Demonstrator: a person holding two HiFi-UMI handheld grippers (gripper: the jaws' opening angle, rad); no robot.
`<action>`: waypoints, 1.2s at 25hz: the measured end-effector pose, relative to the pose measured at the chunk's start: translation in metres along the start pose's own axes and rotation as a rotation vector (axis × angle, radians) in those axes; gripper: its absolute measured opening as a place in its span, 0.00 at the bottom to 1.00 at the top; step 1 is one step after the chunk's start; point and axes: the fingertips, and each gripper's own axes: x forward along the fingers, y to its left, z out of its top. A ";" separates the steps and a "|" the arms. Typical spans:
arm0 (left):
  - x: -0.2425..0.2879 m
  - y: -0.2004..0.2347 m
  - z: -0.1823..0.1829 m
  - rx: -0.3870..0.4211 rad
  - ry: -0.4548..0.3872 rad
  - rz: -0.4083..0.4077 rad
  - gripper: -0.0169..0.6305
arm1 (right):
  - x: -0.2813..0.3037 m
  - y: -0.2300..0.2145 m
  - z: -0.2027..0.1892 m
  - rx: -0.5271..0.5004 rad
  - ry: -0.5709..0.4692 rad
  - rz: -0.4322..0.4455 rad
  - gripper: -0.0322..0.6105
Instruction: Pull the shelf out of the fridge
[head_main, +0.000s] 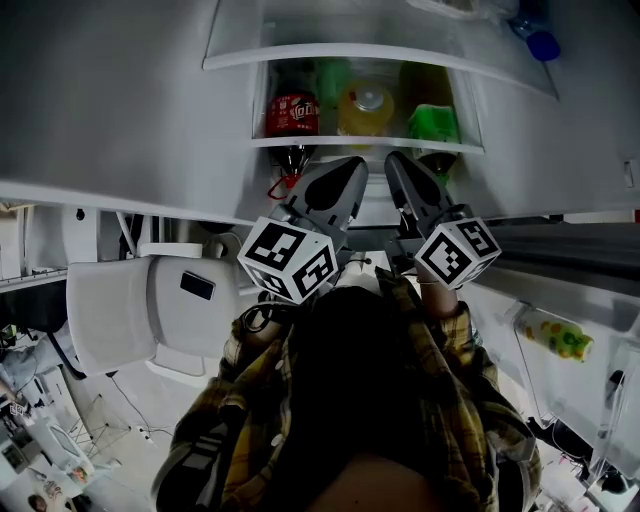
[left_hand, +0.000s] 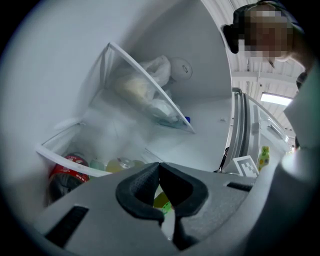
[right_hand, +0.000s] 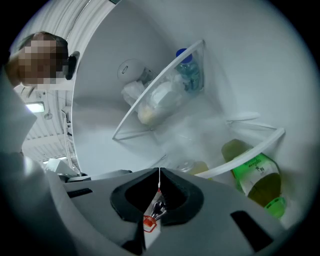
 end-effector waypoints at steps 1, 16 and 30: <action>0.000 0.000 -0.001 -0.003 0.003 -0.002 0.03 | 0.000 -0.001 0.000 0.012 -0.001 0.000 0.08; 0.001 0.004 -0.019 -0.118 0.040 -0.010 0.24 | -0.004 -0.019 -0.011 0.203 -0.019 -0.014 0.19; 0.019 0.025 -0.047 -0.439 0.054 -0.009 0.27 | 0.004 -0.043 -0.024 0.388 -0.021 -0.017 0.25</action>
